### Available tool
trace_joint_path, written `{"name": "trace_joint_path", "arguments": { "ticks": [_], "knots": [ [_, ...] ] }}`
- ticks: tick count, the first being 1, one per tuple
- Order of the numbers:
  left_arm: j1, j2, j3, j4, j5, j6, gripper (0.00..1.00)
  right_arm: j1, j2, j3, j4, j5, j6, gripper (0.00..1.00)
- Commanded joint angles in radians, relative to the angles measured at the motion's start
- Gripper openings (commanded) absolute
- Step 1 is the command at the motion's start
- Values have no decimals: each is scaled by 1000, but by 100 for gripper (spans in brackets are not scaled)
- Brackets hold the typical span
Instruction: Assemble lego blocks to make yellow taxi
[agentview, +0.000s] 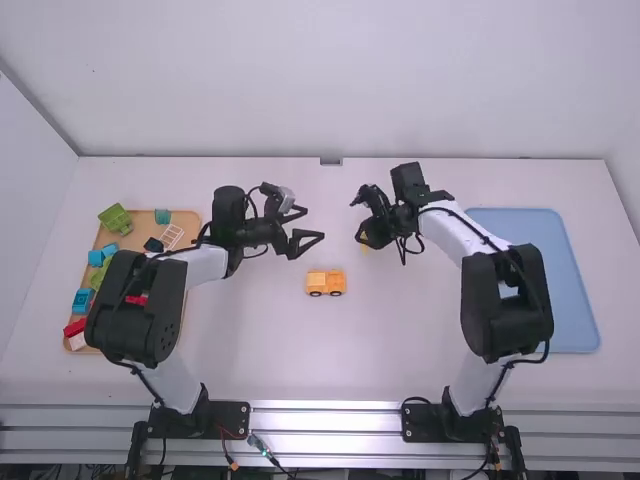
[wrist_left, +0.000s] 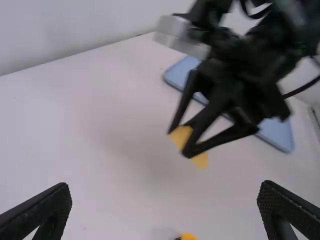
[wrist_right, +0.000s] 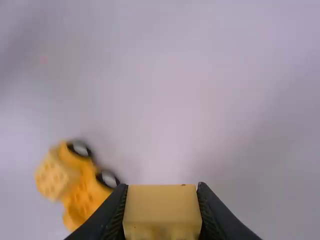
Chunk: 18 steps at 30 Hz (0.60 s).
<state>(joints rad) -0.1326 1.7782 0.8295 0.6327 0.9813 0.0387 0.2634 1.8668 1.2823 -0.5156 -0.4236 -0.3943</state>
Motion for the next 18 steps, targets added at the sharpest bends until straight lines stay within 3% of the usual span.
{"name": "trace_joint_path", "arguments": {
  "ticks": [1, 5, 11, 18],
  "knots": [
    [3, 4, 21, 1, -30, 19, 99, 34, -24, 41, -84, 258, -243, 7],
    [3, 4, 21, 11, -30, 18, 99, 95, 12, 40, -193, 338, -412, 0],
    [3, 4, 20, 2, -30, 18, 99, 150, 88, 40, -244, 432, -541, 0],
    [43, 4, 20, -13, -29, 19, 99, 143, 90, 25, -299, 308, -628, 0]
  ]
}}
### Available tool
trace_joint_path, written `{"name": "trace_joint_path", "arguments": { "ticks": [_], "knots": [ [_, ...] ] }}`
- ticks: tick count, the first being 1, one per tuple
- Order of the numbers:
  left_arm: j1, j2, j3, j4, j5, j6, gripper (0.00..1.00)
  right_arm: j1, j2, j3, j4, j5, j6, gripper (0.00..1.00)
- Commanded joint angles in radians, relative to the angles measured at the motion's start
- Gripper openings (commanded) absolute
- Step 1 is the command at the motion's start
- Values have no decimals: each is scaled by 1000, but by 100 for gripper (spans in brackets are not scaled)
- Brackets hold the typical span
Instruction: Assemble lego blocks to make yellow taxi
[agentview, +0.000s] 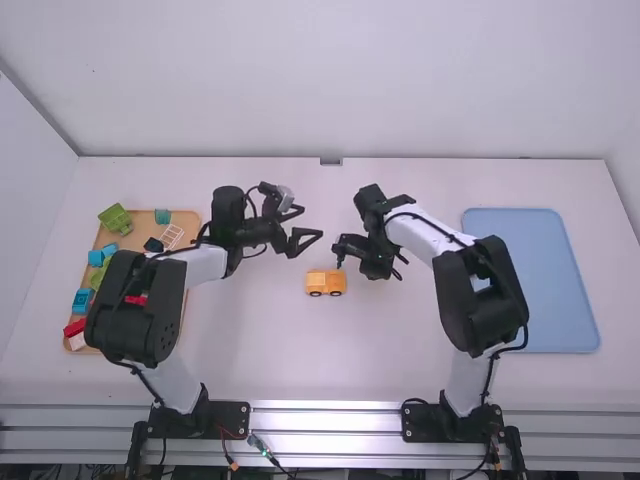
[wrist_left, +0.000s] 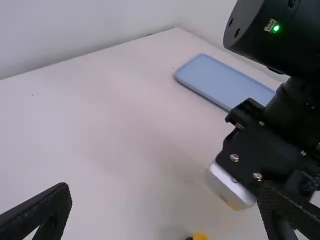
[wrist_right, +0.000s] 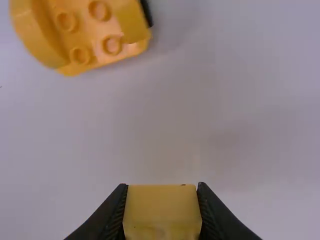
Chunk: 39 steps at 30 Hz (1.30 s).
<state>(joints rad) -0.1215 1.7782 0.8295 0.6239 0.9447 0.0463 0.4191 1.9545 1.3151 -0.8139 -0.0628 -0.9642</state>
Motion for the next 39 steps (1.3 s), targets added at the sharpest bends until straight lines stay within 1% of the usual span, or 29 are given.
{"name": "trace_joint_path", "arguments": {
  "ticks": [1, 2, 3, 4, 5, 7, 8, 9, 11, 14, 18, 20, 21, 23, 24, 25, 26, 27, 31, 34, 37, 39],
  "knots": [
    [38, 4, 20, -7, 7, 13, 99, -17, 2, -13, 5, -63, -58, 0],
    [54, 4, 20, -15, 18, 19, 99, -23, 2, -30, 26, -79, -64, 1],
    [79, 4, 18, -29, 78, 81, 99, -29, 2, -54, 52, -87, -66, 2],
    [86, 4, 18, -34, 101, 101, 99, -31, 2, -58, 57, -87, -66, 2],
    [121, 4, 18, -65, 224, 220, 99, -36, 2, -79, 80, -92, -66, 2],
    [167, 4, 18, -110, 353, 364, 99, -39, 2, -96, 98, -97, -66, 2],
    [175, 4, 19, -116, 369, 382, 99, -39, 2, -98, 103, -97, -65, 2],
    [214, 4, 18, -137, 420, 426, 99, -36, 2, -108, 114, -98, -66, 2],
    [243, 4, 19, -142, 436, 433, 99, -27, 2, -114, 129, -97, -66, 2],
    [289, 4, 18, -140, 428, 367, 99, -5, 2, -127, 154, -97, -66, 2],
    [308, 4, 18, -158, 436, 362, 99, 8, 2, -140, 181, -94, -65, 2],
    [308, 4, 19, -165, 436, 362, 100, 6, 2, -150, 209, -94, -65, 9],
    [300, 4, 18, -164, 436, 362, 99, 6, 2, -152, 211, -94, -66, 24],
    [297, 4, 18, -165, 435, 362, 99, 6, 2, -151, 205, -94, -66, 44],
    [297, 4, 18, -164, 435, 362, 99, 6, 2, -151, 204, -94, -66, 57],
    [297, 4, 18, -164, 435, 362, 99, 6, 2, -151, 207, -95, -66, 81],
    [297, 4, 18, -164, 435, 362, 99, 6, 2, -151, 208, -94, -66, 84],
    [298, 4, 18, -164, 435, 362, 99, 6, 2, -151, 212, -94, -66, 99],
    [297, 4, 21, -163, 429, 362, 99, 6, -1, -149, 250, -74, -65, 99],
    [299, 4, 19, -135, 415, 362, 99, 8, -21, -130, 240, -69, -66, 99],
    [305, 4, 19, -152, 410, 362, 99, 6, -67, -102, 211, -83, -47, 99],
    [305, 4, 20, -156, 408, 362, 99, 1, -135, -83, 201, -142, -48, 99]
  ]
}}
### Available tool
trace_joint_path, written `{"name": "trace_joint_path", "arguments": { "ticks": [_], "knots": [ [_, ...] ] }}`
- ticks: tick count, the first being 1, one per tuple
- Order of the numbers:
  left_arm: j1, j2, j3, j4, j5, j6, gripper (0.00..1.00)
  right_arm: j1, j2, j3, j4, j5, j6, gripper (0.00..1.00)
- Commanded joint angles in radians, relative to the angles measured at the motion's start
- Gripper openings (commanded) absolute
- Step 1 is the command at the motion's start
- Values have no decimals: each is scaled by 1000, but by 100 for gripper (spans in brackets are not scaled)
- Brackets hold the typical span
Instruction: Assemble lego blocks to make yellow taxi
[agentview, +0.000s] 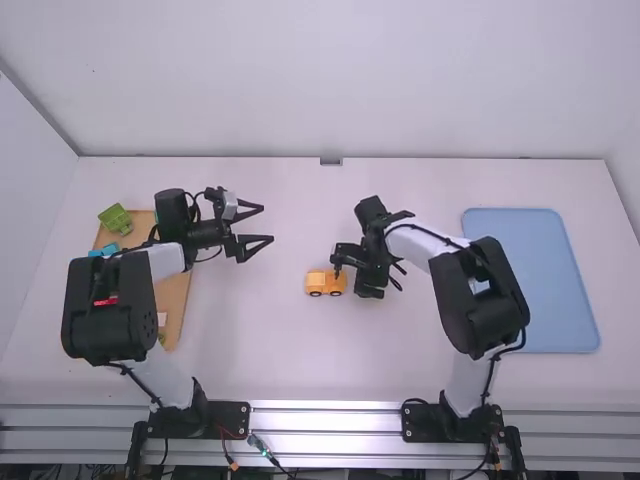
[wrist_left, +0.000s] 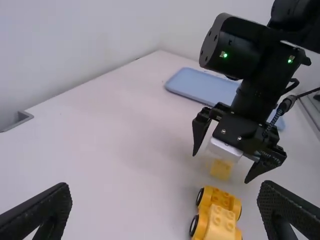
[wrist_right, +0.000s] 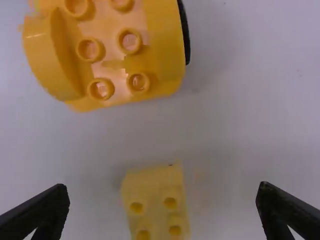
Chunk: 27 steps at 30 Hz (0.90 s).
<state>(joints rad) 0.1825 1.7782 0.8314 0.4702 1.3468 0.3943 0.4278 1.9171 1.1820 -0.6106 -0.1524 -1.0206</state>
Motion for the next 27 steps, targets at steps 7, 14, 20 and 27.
{"name": "trace_joint_path", "arguments": {
  "ticks": [7, 14, 20, 27],
  "knots": [
    [-5, 4, 17, 28, 87, -46, 99, -132, -222, 22, -79, -390, -181, 99],
    [-24, 4, 18, 27, 68, -47, 99, -297, -209, -159, 97, -617, -286, 99],
    [-27, 4, 17, 27, 86, -47, 99, -374, -210, -322, 312, -711, -286, 99],
    [-129, 4, -35, -91, 17, 240, 99, -352, -201, -443, 544, -756, -126, 99]
  ]
}}
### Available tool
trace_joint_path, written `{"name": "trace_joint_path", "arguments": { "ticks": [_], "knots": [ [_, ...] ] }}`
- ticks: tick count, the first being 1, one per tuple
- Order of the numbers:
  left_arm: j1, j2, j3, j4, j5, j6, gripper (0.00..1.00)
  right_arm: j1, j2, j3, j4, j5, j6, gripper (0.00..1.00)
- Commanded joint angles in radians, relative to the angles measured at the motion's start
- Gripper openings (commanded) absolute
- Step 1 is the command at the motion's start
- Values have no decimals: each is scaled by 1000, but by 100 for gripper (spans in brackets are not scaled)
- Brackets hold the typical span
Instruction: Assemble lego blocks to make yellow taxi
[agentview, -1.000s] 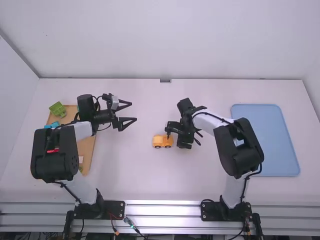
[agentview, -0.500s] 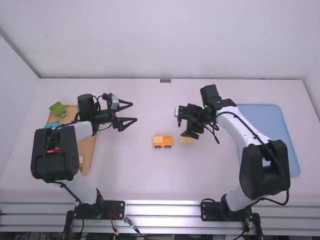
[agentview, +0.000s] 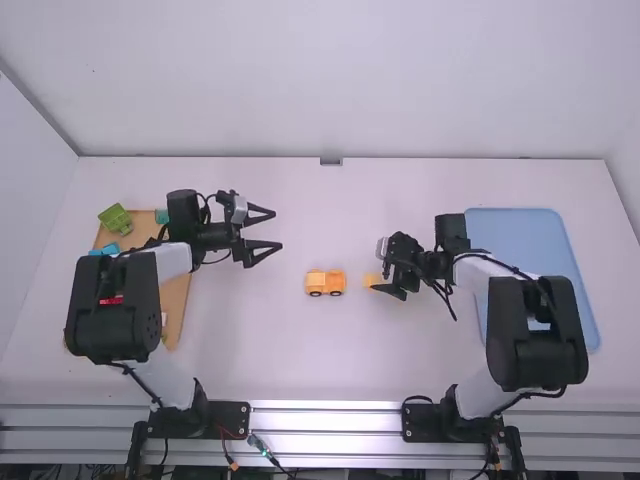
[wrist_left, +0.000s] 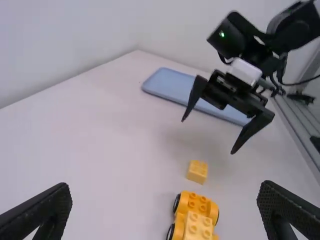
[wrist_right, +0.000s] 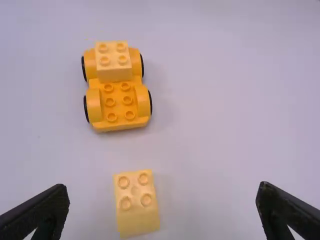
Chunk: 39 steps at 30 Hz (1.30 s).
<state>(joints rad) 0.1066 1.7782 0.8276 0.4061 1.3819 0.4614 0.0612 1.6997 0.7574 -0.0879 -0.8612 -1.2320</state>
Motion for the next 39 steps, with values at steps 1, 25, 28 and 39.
{"name": "trace_joint_path", "arguments": {
  "ticks": [1, 25, 28, 39],
  "knots": [
    [-67, 4, -39, -45, -29, 230, 99, 19, 25, -19, 27, -49, 84, 99],
    [-180, 4, -167, 115, -142, 233, 99, -74, 403, 103, 59, -238, -152, 77],
    [-187, 4, -167, 114, -142, 234, 99, -74, 404, 100, 58, -225, -156, 62],
    [-183, 4, -167, 100, -142, 234, 99, -39, 405, 100, 51, -151, -126, 56]
  ]
}}
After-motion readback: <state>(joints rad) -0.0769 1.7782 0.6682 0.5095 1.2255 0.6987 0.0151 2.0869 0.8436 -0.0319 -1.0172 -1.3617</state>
